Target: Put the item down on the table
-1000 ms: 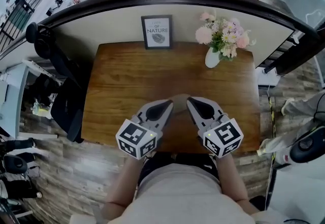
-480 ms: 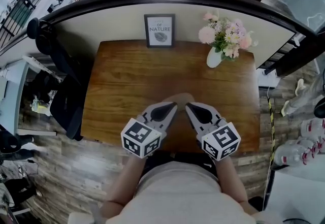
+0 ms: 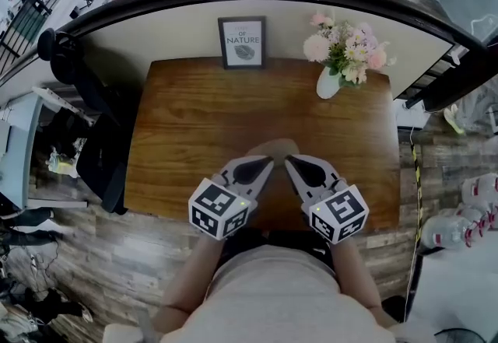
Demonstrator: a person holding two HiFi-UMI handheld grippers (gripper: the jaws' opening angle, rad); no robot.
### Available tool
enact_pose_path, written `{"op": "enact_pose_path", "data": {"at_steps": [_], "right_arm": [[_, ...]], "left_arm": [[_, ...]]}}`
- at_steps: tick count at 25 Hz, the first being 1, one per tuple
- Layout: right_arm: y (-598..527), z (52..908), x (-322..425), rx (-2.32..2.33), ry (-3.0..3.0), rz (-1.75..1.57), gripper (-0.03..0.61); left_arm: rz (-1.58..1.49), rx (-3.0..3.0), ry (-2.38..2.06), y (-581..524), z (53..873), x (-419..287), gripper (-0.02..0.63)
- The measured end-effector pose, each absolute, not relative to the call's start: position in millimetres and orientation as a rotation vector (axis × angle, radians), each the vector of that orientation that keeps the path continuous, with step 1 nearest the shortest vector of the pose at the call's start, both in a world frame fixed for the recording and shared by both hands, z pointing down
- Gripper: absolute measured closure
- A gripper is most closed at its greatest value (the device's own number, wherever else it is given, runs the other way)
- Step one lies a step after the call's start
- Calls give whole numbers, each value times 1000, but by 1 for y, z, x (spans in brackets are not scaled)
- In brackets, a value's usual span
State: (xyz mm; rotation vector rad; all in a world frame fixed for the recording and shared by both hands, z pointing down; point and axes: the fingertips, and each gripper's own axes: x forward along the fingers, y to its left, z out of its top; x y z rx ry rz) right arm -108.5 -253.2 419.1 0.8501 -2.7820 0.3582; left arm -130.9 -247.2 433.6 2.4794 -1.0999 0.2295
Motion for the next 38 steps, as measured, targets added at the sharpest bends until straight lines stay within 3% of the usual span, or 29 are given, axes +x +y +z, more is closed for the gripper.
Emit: {"op": "enact_pose_path", "data": {"at_steps": [38], "right_arm": [[-249,424,-102,868,-2765,357,569]], "left_arm": [[243,2445,-1079,-245,449,-122,600]]}}
